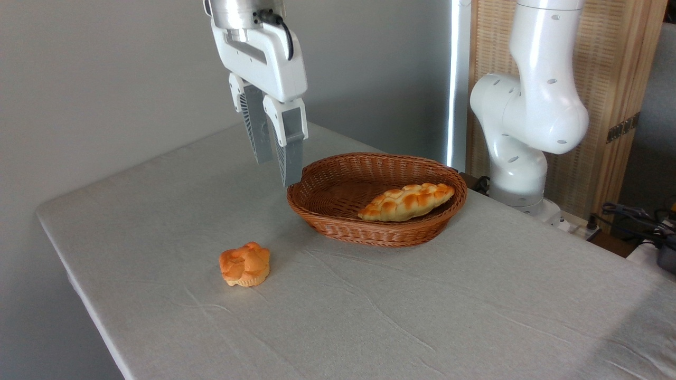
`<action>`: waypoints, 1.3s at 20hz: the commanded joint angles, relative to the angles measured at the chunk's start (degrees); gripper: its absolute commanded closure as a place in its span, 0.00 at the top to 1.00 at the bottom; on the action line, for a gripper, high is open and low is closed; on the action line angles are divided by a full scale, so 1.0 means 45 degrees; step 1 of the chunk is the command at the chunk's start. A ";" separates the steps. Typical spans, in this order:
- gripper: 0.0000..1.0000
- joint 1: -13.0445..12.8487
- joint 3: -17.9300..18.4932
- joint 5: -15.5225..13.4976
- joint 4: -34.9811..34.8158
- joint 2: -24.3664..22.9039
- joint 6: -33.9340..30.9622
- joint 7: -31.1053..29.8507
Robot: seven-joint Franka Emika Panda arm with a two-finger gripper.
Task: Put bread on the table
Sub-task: 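Open the gripper, release the roll, and raise the gripper away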
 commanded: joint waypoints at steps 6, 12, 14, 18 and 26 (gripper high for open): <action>1.00 0.0610 -0.0555 -0.0135 0.0893 0.0925 -0.0475 -0.2166; 1.00 0.1100 -0.0868 -0.0174 0.0873 0.0847 -0.0475 -0.1991; 1.00 0.1119 -0.0809 -0.0174 0.0873 0.0847 -0.0475 -0.1621; 1.00 0.1119 -0.0751 -0.0271 0.1164 0.0925 -0.0475 -0.1385; 1.00 0.1158 -0.0672 -0.0330 0.1731 0.1295 -0.1098 -0.1462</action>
